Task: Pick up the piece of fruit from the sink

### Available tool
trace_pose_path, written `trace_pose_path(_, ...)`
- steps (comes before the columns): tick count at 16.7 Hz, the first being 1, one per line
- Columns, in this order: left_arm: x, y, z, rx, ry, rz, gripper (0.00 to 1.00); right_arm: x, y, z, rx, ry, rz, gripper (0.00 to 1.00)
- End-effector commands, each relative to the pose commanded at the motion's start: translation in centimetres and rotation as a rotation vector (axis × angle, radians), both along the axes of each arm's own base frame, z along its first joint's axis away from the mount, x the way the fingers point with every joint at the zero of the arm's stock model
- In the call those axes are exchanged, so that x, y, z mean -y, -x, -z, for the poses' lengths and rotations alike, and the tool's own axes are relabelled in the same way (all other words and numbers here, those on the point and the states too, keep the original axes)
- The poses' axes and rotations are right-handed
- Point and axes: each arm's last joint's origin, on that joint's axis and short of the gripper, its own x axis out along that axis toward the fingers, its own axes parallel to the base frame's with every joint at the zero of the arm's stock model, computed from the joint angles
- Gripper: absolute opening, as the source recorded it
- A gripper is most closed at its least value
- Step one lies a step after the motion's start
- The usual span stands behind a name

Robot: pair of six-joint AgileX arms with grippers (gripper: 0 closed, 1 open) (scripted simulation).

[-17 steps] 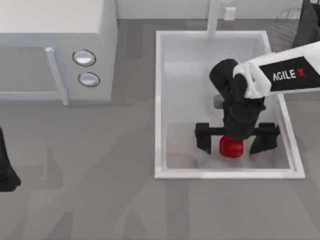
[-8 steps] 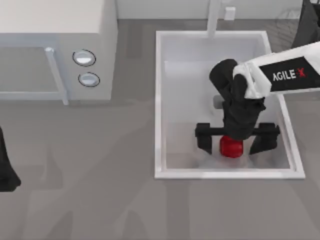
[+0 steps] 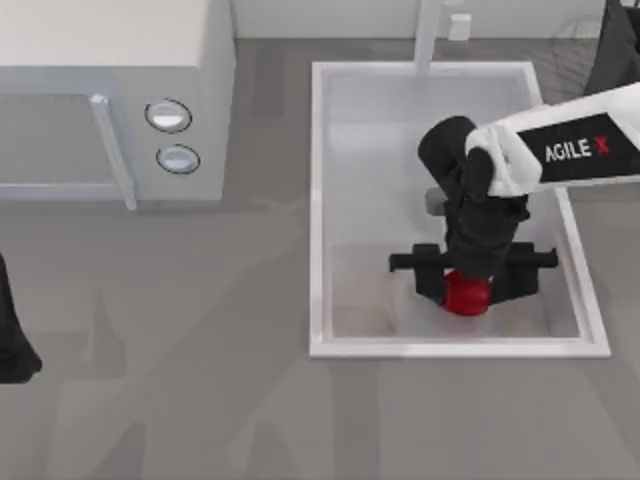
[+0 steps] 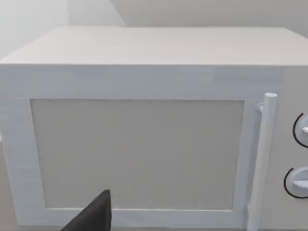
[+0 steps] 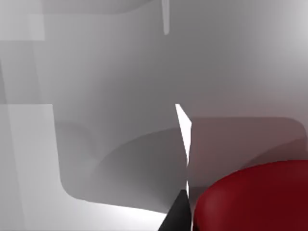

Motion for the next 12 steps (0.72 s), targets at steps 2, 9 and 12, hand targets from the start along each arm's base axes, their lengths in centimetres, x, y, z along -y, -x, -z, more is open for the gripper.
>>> trace_pose_path(2,0.0,0.0,0.0,0.0,0.0,0.0,1.0,0.0,0.0,0.0,0.0,0.0,0.0,0.0)
trace_pose_path(9,0.0,0.0,0.0,0.0,0.0,0.0,1.0,-0.1,-0.5,-2.8,0.048,0.0,-0.006,0.0)
trace_pose_path(12,0.0,0.0,0.0,0.0,0.0,0.0,1.0,-0.3,-1.0,-3.7,0.051,-0.001,-0.006,0.0)
